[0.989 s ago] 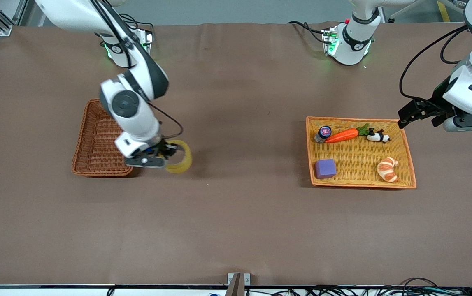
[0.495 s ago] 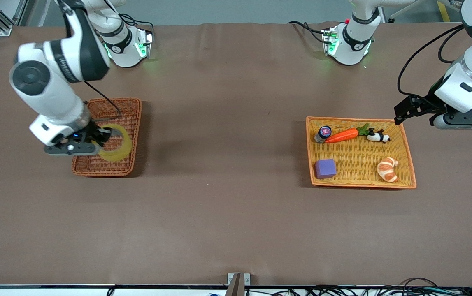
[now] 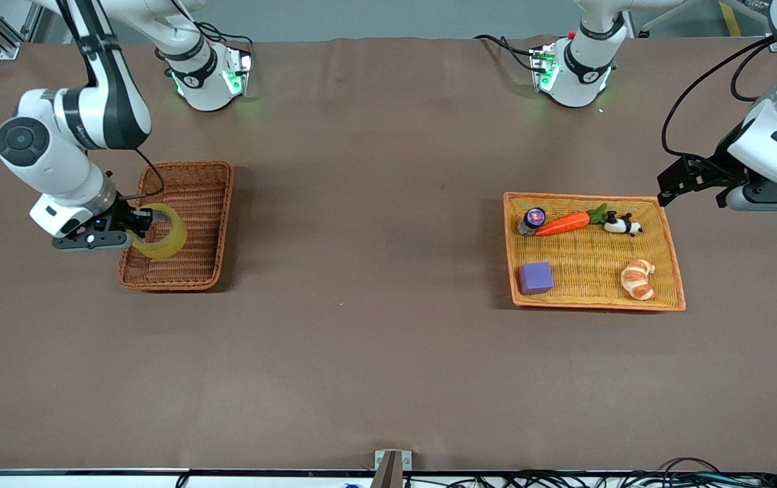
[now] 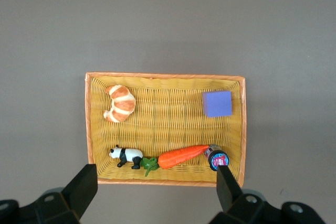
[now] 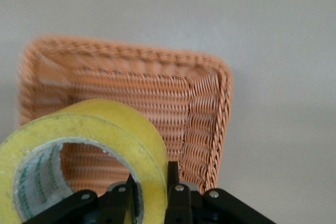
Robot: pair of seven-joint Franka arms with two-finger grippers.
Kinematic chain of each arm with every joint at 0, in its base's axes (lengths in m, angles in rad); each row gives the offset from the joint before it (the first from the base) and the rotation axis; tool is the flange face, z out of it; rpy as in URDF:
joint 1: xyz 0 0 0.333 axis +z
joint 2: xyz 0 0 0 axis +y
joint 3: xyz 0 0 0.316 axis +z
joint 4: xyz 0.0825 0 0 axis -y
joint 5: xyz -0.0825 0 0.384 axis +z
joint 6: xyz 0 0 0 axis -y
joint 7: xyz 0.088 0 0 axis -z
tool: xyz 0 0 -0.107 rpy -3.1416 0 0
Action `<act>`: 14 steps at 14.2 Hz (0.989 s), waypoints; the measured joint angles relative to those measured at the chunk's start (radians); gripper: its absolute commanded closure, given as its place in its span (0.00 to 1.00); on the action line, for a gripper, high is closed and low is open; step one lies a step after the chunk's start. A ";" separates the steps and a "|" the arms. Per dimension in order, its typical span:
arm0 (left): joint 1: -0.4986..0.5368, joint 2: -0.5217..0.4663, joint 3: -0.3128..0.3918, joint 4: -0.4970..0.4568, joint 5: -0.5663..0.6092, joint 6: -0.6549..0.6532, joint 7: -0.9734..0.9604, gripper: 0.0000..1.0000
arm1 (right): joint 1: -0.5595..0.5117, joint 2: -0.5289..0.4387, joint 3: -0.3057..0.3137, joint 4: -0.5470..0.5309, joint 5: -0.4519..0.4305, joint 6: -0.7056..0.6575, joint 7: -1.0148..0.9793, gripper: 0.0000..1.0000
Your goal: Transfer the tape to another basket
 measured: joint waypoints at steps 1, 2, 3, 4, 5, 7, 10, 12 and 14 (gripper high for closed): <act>0.000 0.000 0.000 0.002 0.000 -0.033 -0.008 0.00 | 0.000 0.001 -0.012 -0.045 0.000 0.045 -0.012 0.98; 0.000 0.000 0.000 0.004 0.000 -0.064 -0.019 0.00 | 0.000 0.003 -0.015 -0.078 0.000 0.078 -0.014 0.97; 0.000 0.000 0.000 0.005 0.000 -0.083 -0.024 0.00 | 0.000 0.008 -0.013 -0.102 0.000 0.106 -0.014 0.95; 0.000 0.000 0.000 0.007 0.000 -0.089 -0.026 0.00 | 0.001 0.019 -0.012 -0.120 0.000 0.141 -0.014 0.93; 0.001 0.000 0.000 0.012 0.000 -0.091 -0.028 0.00 | 0.001 0.040 -0.012 -0.136 0.000 0.190 -0.014 0.90; 0.001 0.000 0.000 0.023 0.000 -0.092 -0.032 0.00 | 0.001 0.102 -0.012 -0.160 0.000 0.292 -0.015 0.78; 0.003 0.000 0.000 0.034 0.000 -0.092 -0.033 0.00 | 0.001 0.165 -0.011 -0.173 0.000 0.349 -0.033 0.00; 0.004 0.000 0.000 0.038 0.000 -0.089 -0.033 0.00 | 0.001 0.161 -0.018 -0.162 0.000 0.346 -0.053 0.00; 0.004 0.008 0.000 0.056 0.000 -0.088 -0.033 0.02 | 0.001 0.141 -0.026 -0.115 0.000 0.302 -0.061 0.00</act>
